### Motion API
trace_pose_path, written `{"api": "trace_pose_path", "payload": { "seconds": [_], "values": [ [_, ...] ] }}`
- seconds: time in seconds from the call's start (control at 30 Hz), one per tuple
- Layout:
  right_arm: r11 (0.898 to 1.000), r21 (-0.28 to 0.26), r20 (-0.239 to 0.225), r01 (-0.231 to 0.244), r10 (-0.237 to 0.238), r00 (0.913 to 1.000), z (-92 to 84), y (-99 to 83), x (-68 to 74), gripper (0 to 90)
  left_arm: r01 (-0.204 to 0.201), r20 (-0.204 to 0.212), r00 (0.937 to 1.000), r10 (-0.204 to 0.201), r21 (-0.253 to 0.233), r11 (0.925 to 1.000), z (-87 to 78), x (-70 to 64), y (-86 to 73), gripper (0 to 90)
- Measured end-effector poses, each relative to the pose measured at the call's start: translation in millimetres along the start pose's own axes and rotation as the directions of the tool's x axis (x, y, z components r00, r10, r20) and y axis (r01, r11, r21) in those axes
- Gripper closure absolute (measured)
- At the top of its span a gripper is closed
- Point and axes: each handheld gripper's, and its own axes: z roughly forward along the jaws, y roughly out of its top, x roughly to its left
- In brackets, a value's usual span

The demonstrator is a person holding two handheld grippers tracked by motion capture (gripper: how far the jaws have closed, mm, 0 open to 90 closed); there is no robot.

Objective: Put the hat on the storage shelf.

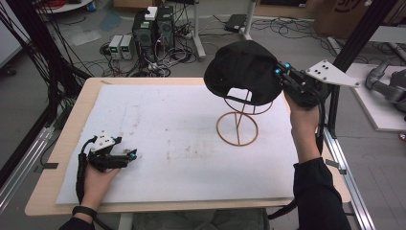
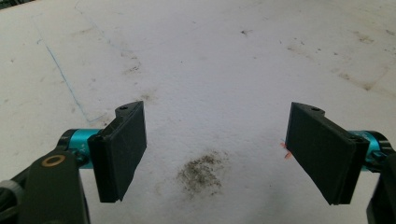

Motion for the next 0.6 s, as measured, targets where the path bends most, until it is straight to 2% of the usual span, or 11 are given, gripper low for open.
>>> {"api": "trace_pose_path", "payload": {
  "seconds": [0.23, 0.6],
  "values": [
    [0.999, 0.036, 0.055, -0.024, 0.022, 0.9982, -2.4, -25.8, -12.9, 88.5, -0.002, -0.003, 1.0, 0.002, 0.004, 1.0, 0.7, -0.3, 0.1, 20.6],
    [0.995, 0.075, 0.086, -0.066, 0.059, 0.9946, -3.0, -58.2, -18.7, 87.1, -0.009, -0.003, 1.0, 0.009, 0.015, 0.9998, 1.3, -0.8, 0.5, 20.7]
  ]
}}
